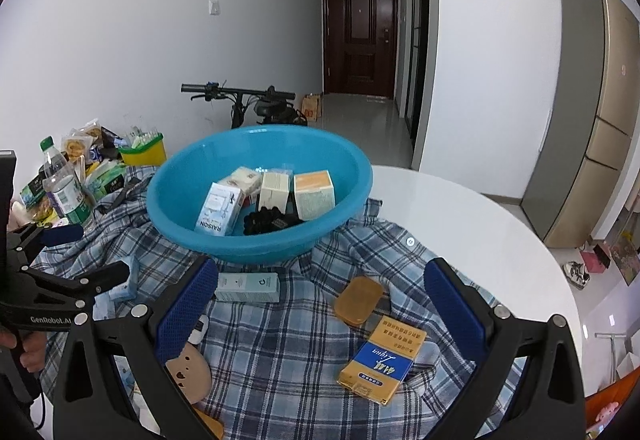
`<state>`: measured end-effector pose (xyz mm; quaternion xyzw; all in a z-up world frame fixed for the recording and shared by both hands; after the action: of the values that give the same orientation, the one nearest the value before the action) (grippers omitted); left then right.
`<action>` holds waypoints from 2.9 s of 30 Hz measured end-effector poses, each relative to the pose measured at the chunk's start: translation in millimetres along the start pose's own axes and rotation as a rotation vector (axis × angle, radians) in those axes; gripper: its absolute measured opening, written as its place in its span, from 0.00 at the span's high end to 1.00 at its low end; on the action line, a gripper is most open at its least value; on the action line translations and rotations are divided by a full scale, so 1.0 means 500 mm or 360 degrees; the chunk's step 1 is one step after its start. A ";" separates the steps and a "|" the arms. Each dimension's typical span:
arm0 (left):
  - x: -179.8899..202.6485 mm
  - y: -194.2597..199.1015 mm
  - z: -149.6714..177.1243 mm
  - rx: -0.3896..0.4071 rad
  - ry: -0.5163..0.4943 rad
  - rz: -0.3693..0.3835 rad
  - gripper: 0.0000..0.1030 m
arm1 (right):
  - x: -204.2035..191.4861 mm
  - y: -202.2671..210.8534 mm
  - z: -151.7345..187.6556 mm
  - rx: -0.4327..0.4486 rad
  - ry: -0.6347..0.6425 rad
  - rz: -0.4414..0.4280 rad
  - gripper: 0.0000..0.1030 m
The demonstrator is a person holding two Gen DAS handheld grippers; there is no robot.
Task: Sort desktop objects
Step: 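Move both tools over the plaid shirt toward the scattered items, then grasp the small black cylindrical cap with the left tool and lift, then grasp the pale green GENLESE box with the right tool while the left tool holds the black cap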
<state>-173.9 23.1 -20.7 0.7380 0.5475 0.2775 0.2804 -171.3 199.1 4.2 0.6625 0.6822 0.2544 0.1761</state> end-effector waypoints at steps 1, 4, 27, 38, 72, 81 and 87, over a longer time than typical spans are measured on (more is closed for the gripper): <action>0.004 -0.011 0.003 -0.0014 -0.0009 0.0018 0.00 | 0.000 -0.006 0.004 -0.0009 -0.0002 0.0000 0.01; 0.017 -0.037 0.010 -0.0054 -0.0038 0.0076 0.01 | 0.000 -0.022 0.013 -0.0035 -0.0004 -0.0003 0.00; 0.035 -0.207 0.038 -0.0345 -0.0042 0.0325 0.52 | -0.006 -0.145 0.053 -0.0230 0.0013 -0.0002 0.01; 0.033 -0.248 0.034 -0.0379 -0.0038 0.0350 0.65 | 0.005 -0.184 0.068 -0.0296 0.0001 0.0020 0.01; -0.020 -0.228 0.048 -0.0245 0.0009 0.0235 0.68 | -0.006 -0.203 0.084 -0.0331 0.0038 0.0030 0.01; -0.040 -0.203 0.044 -0.0204 0.0077 0.0219 0.68 | -0.006 -0.202 0.084 -0.0335 0.0049 0.0046 0.01; -0.064 -0.167 0.033 -0.0129 0.0059 0.0121 0.68 | -0.051 -0.195 0.090 -0.0377 0.0074 0.0004 0.01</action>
<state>-224.3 10.8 -95.3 0.7410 0.5125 0.3236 0.2892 -223.1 179.3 -91.1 0.6319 0.6505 0.3485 0.2370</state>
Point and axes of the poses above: each gripper's, at about its wrist camera, not at the fingertips, and y roughly against the way its jaws point, x to its right, z to its underside, the point moved 10 cm from there along -y, roughly the way its jaws point, and after that the axes turned 10 degrees about z, right-handed, at the moved point
